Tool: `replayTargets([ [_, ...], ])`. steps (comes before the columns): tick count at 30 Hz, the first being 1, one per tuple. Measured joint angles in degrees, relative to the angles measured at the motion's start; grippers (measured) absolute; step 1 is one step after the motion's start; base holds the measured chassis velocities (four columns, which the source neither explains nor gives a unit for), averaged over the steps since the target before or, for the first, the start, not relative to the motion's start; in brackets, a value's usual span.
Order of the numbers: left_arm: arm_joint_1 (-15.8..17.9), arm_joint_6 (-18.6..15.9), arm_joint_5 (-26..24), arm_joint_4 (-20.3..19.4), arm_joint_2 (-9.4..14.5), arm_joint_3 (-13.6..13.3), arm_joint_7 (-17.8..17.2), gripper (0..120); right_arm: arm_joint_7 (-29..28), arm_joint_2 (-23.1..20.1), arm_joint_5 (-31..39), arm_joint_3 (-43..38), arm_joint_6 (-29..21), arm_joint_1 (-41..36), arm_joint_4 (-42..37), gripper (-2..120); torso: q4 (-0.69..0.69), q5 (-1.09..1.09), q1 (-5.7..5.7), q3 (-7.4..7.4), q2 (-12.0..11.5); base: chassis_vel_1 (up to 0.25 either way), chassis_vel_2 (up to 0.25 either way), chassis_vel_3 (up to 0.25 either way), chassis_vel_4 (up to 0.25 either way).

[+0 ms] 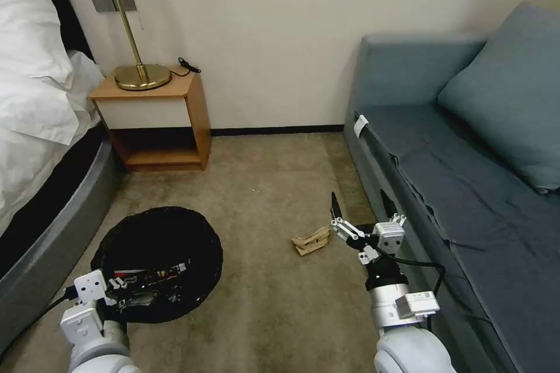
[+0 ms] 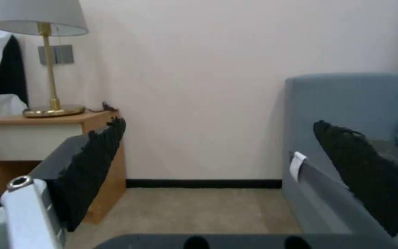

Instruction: Pick up the trash bin, then pick up the garbage on the floor and place it into the trash bin.

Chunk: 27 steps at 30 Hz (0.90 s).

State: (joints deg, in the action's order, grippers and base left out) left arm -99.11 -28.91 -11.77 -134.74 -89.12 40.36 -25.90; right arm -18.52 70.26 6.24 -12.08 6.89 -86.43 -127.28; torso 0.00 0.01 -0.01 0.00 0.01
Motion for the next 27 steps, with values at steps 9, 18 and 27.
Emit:
replayTargets([
  [9,0.21,-0.01,-0.01,0.23,-0.09,0.01,0.05,3,-0.03,-0.41,0.10,0.71,-0.05,1.19,1.26,100,0.00,-0.01,0.01,0.01,0.00,-0.178,0.184,0.178,-0.179],
  [18,-0.03,-0.01,-0.11,-0.05,-0.07,-0.01,0.09,3,0.91,-2.77,1.07,2.69,0.35,5.30,4.89,100,-0.01,0.00,0.01,0.00,0.00,-0.063,0.070,0.052,-0.060],
  [27,-0.05,-0.01,-0.55,-0.32,-0.08,-0.72,0.07,3,10.17,-19.60,9.54,12.82,-7.94,23.30,16.44,100,0.01,0.00,0.01,0.01,-0.01,0.000,0.000,0.000,0.000],
])
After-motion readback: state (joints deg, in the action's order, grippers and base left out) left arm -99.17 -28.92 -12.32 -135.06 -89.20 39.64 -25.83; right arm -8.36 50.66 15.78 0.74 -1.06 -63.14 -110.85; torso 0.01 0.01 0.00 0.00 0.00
